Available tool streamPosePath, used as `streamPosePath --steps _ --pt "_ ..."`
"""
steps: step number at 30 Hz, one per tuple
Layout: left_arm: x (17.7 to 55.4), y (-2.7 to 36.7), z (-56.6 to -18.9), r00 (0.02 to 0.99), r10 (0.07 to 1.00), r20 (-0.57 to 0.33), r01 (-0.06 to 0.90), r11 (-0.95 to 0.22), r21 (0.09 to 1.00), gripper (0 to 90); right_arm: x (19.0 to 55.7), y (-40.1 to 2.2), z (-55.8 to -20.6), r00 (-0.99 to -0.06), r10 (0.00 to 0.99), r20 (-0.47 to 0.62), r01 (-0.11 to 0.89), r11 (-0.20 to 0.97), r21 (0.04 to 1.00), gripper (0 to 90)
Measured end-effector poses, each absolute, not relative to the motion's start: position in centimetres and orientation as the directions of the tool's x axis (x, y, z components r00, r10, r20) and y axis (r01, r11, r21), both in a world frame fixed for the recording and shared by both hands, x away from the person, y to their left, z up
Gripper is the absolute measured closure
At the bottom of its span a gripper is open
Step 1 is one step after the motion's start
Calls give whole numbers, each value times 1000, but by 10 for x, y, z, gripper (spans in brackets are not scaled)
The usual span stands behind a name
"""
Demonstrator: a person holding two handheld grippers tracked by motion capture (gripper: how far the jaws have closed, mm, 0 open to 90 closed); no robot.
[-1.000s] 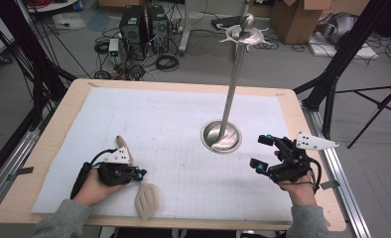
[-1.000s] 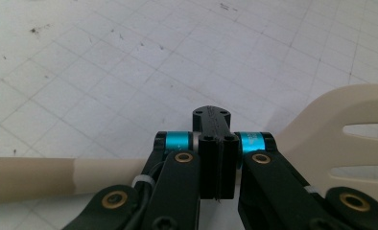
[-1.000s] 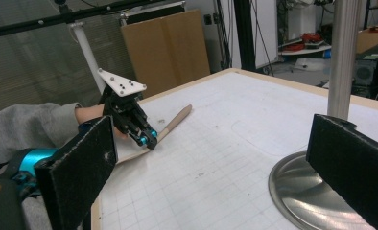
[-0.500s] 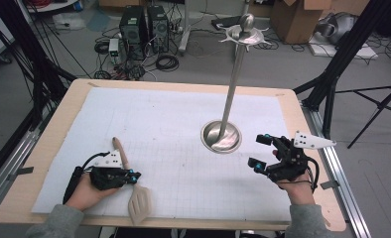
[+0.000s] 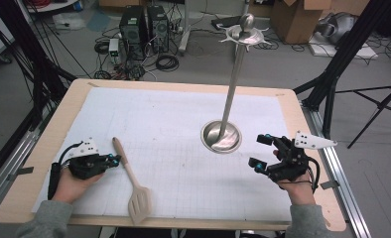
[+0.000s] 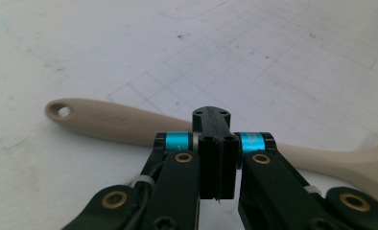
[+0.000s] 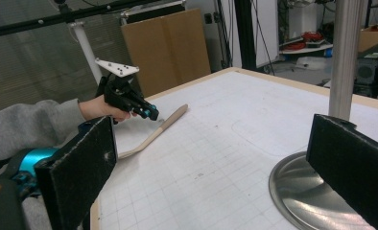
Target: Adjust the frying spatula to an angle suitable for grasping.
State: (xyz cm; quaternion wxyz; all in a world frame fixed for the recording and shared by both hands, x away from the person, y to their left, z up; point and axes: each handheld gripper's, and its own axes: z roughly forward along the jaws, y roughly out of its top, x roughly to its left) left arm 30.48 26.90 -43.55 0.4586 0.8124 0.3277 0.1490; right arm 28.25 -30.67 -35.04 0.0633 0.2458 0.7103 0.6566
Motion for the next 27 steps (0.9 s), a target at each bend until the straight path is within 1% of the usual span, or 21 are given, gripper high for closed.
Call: streamPosePath --steps 5,11,13,17,19,22,27 --pt "310 277 -441 723 688 -63 425 -371 826 900 282 -306 -350 -871 432 234 269 20 963 25" --pt "316 274 -446 716 694 -72 449 -379 809 900 281 -306 -350 -870 433 237 274 23 962 25" --pt "319 272 -450 715 696 -66 463 -400 791 900 281 -306 -351 -869 434 239 277 26 961 25" --pt "322 270 -450 717 694 -66 455 -395 798 900 280 -307 -352 -868 439 234 274 30 961 25" --pt "322 268 -449 723 689 -40 437 -412 799 900 280 -307 -352 -864 443 239 279 28 960 25" --pt "323 264 -449 720 693 -44 429 -394 813 900 280 -307 -353 -865 443 236 278 32 960 25" --pt "328 259 -445 718 694 -50 437 -394 809 900 279 -305 -352 -868 441 230 277 45 960 26"
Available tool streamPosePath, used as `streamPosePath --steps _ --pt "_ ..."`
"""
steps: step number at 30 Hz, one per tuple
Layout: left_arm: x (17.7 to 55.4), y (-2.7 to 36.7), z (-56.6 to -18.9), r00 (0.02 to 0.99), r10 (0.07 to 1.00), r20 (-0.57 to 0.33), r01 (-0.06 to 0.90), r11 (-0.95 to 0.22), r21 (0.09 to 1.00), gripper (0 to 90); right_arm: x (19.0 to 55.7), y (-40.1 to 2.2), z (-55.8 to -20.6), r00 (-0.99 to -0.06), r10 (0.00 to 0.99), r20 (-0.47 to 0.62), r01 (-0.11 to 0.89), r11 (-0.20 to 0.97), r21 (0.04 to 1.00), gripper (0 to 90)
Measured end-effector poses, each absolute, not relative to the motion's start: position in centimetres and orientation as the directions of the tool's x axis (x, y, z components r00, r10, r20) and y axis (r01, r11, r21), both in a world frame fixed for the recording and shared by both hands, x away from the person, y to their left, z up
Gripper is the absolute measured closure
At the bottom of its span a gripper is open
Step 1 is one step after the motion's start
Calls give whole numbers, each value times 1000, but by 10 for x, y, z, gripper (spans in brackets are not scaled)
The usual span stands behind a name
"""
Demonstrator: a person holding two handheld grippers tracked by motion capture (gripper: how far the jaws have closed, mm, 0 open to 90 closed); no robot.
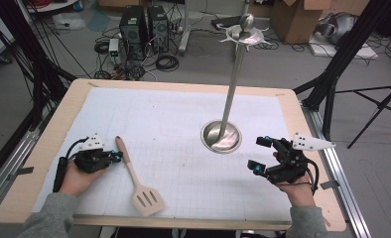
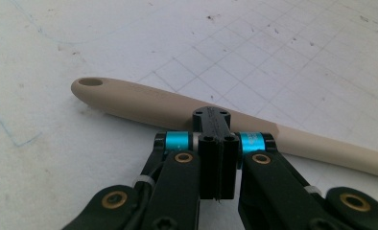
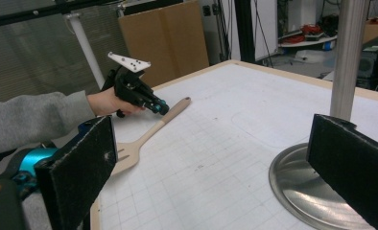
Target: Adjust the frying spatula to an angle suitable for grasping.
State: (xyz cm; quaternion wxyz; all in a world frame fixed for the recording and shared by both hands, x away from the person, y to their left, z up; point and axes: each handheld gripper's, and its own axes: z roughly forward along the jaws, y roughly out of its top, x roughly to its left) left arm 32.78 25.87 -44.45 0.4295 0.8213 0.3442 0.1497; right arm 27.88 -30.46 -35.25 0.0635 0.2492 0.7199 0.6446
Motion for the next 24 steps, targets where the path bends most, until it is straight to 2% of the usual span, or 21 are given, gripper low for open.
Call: streamPosePath --steps 24 --pt "353 234 -443 716 696 -55 452 -401 797 900 279 -306 -355 -863 447 237 288 49 956 25"
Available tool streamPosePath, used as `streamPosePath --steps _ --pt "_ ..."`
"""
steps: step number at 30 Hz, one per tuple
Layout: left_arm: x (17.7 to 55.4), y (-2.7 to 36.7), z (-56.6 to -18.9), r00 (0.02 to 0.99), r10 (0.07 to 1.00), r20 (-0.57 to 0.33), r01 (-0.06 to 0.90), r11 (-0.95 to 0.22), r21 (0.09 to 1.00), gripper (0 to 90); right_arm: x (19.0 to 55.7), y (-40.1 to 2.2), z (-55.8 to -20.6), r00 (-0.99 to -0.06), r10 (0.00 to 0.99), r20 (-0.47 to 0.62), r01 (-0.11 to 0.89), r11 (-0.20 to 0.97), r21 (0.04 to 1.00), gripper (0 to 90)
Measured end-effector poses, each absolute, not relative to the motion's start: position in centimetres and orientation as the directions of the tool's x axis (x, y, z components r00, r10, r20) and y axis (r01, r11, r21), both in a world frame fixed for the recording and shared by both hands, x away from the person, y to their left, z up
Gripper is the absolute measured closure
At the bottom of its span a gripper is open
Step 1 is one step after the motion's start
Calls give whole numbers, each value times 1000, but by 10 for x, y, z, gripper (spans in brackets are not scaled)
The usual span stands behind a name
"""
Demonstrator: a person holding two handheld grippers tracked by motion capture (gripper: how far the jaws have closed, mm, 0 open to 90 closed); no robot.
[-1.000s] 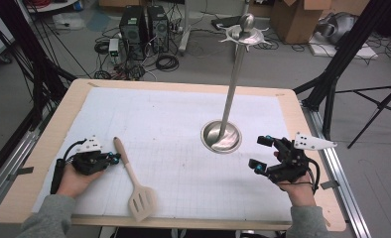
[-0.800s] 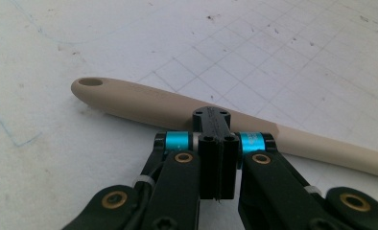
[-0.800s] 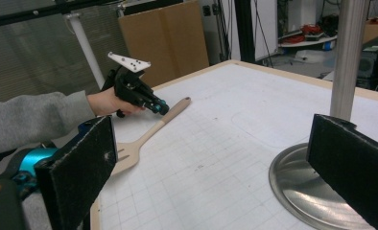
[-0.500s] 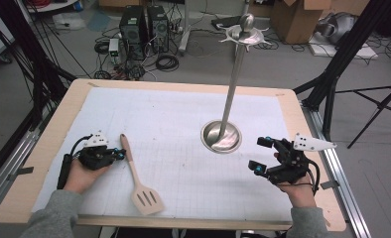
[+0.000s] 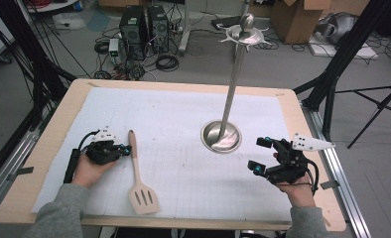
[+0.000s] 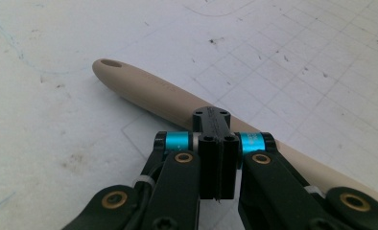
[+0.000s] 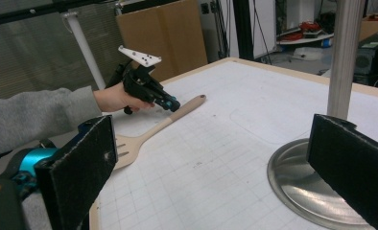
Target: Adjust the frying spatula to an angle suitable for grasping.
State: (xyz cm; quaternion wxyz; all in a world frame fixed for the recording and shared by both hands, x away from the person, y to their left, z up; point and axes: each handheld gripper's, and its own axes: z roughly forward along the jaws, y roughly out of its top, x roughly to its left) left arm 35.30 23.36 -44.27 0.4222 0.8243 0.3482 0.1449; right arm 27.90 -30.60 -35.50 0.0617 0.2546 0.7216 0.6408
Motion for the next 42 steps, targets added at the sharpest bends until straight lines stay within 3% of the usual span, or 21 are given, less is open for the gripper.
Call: streamPosePath --steps 11,26,35,42 --pt "363 222 -449 705 704 -86 447 -347 824 900 280 -307 -355 -861 450 238 287 44 957 25" --pt "358 210 -439 716 697 -27 399 -377 836 900 280 -309 -356 -862 445 244 289 36 957 25" --pt "334 201 -421 802 596 32 317 -471 823 900 280 -310 -356 -860 446 248 291 28 956 25" --pt "322 186 -422 840 543 15 307 -497 811 900 281 -307 -356 -863 441 245 289 35 957 25"
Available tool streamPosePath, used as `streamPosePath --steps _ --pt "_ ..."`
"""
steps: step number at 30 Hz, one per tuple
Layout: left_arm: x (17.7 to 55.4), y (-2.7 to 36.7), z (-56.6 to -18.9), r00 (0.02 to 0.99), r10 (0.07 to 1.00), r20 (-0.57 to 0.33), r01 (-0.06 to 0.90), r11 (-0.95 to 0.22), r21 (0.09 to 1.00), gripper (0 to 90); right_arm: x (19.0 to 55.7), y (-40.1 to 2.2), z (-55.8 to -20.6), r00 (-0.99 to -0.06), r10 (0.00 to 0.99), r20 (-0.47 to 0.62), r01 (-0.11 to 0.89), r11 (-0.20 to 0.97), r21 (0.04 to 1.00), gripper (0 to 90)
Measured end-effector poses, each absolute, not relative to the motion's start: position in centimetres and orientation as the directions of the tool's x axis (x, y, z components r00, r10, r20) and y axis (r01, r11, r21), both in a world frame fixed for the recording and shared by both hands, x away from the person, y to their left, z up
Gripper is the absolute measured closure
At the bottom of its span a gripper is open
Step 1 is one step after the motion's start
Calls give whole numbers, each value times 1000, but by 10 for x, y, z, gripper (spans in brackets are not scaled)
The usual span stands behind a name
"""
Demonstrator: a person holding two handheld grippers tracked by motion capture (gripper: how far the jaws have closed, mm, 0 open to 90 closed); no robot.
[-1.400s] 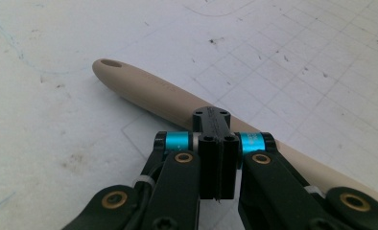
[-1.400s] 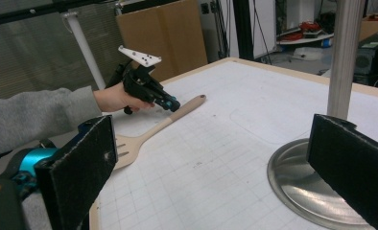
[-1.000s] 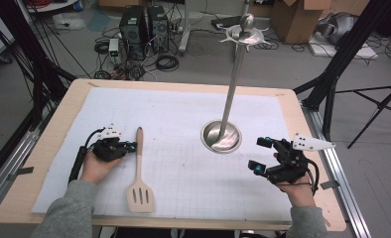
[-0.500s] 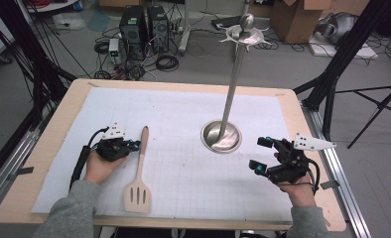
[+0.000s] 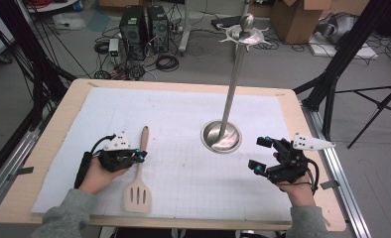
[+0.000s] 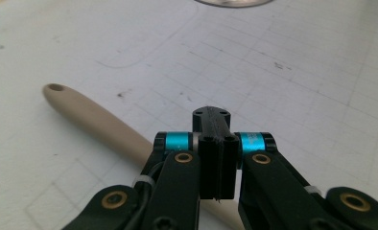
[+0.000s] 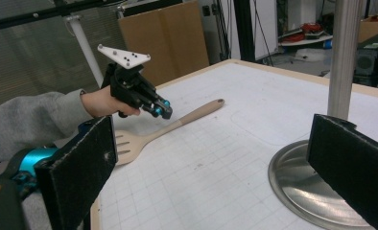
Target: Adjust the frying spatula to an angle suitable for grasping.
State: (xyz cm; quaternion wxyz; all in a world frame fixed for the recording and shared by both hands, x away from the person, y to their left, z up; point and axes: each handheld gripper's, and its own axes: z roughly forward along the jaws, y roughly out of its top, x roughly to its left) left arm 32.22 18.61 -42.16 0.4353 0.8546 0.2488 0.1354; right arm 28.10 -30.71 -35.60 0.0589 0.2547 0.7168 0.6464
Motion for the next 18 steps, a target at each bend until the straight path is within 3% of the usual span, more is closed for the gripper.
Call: streamPosePath --steps 18 --pt "311 175 -438 868 496 -7 338 -582 739 900 281 -310 -356 -862 442 250 290 25 957 25"
